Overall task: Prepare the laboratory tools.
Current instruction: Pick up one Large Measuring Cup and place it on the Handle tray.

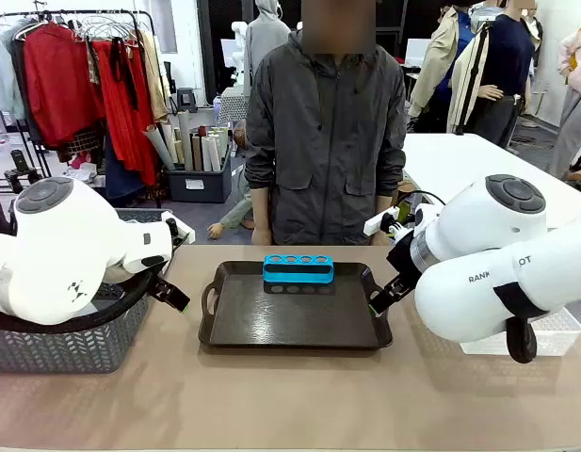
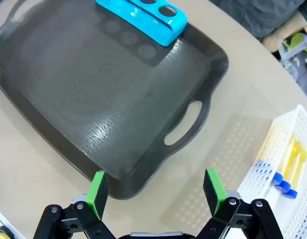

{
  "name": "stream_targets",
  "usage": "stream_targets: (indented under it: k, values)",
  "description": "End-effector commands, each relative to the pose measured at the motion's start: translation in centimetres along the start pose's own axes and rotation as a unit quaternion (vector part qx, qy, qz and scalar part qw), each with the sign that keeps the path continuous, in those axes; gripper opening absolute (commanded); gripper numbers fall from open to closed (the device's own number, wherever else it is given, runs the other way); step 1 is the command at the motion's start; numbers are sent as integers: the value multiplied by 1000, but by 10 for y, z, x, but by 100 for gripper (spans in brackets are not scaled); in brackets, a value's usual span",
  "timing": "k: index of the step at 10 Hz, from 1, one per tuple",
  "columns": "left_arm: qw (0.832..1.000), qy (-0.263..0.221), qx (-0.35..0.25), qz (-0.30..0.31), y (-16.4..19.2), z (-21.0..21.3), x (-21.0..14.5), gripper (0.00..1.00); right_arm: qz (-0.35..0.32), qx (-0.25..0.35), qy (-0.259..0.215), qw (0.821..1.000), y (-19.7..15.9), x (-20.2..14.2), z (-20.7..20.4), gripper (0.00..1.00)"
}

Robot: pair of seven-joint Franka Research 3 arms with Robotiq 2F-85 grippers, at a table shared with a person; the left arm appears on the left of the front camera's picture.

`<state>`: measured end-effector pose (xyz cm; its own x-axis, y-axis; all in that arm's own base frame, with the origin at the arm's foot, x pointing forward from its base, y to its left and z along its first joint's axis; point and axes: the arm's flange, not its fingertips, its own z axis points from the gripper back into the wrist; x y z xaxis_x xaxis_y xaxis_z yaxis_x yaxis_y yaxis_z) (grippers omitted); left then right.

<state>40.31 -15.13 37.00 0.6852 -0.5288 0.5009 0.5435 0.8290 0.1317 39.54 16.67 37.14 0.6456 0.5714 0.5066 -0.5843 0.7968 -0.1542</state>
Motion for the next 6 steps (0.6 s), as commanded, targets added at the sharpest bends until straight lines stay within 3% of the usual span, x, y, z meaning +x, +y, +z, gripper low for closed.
stream_targets:
  k: [1,6]
  values:
    - [1000,0,0,0,0,0,0,100,0,0,0,1000,0,0,0,100]
    - [1000,0,0,0,0,0,0,100,0,0,0,1000,0,0,0,100]
